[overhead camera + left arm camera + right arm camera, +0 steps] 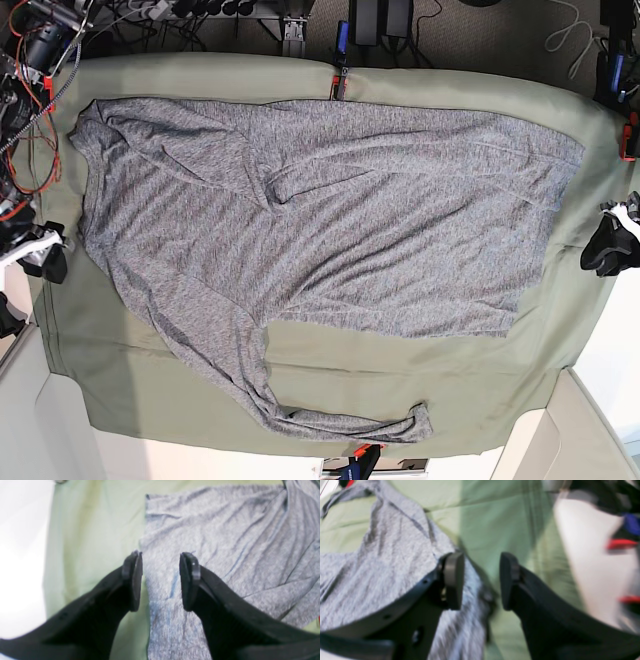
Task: Fold the T-shirt properly
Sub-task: 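Release the shirt and open both grippers, then grasp the shirt's side edges near the hem with both grippers, then pull the grasped side edges apart and toward the robot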
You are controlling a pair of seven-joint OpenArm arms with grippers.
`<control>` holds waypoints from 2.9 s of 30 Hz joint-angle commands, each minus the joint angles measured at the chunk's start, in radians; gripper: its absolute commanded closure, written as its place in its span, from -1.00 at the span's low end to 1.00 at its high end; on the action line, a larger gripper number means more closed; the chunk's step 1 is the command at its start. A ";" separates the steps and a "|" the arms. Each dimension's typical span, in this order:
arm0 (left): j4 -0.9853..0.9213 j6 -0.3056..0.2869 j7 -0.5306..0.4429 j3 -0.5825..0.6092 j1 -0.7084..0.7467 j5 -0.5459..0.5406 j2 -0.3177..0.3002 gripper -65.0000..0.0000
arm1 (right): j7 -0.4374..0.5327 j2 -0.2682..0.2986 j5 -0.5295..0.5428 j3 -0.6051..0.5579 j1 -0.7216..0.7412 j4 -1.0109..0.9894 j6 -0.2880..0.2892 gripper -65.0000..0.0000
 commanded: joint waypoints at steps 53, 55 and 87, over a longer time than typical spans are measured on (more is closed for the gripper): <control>-1.009 0.212 -0.545 0.640 -0.828 0.585 0.266 0.06 | 0.161 0.008 -0.077 -0.216 0.247 -0.496 -0.048 -0.13; -1.009 0.212 -0.544 0.640 -0.819 0.584 0.269 0.04 | 0.161 0.008 -0.077 -0.216 0.247 -0.496 -0.048 -0.13; -1.009 0.156 -0.604 0.640 -0.813 0.555 0.315 1.00 | 0.170 0.008 -0.062 -0.216 0.247 -0.496 -0.037 0.61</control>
